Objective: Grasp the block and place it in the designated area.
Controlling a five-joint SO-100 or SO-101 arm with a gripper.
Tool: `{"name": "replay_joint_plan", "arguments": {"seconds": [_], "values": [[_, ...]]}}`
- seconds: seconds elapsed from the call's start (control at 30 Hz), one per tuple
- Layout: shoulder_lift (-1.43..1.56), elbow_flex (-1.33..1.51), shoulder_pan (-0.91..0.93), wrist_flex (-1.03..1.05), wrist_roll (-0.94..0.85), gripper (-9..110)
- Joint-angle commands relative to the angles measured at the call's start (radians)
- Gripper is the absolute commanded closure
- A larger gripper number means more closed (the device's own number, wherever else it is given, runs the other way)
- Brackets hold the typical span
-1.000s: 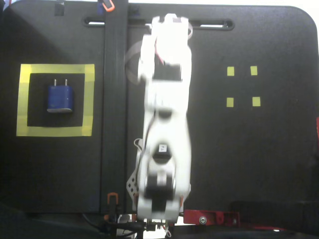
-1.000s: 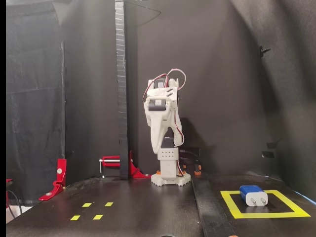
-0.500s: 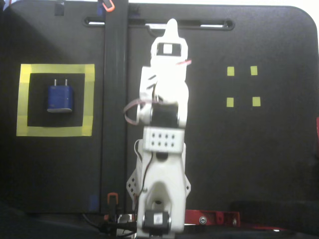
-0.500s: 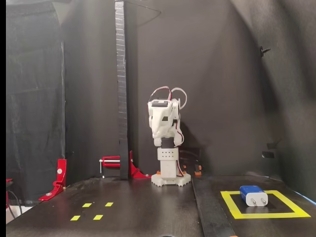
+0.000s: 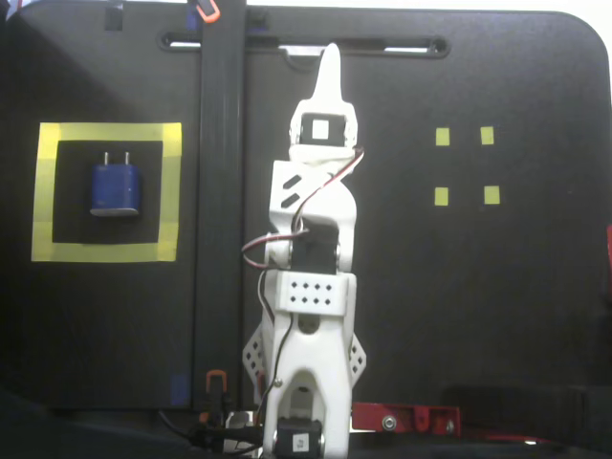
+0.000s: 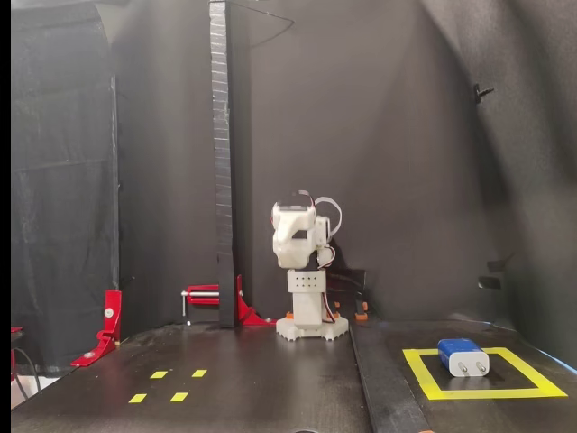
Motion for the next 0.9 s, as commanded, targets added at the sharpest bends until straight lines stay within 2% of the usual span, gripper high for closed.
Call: {"name": "replay_joint_plan", "arguments": {"seconds": [0.0,0.3,0.63,0.87], "values": [[0.02,0.006,-0.009,0.009,-0.009,102],[0.048,0.008,-0.012,0.166,-0.008,101],[0.048,0.008,-0.057,0.528,-0.021,101],[0.049,0.009,-0.067,0.653,-0.028,101]]}}
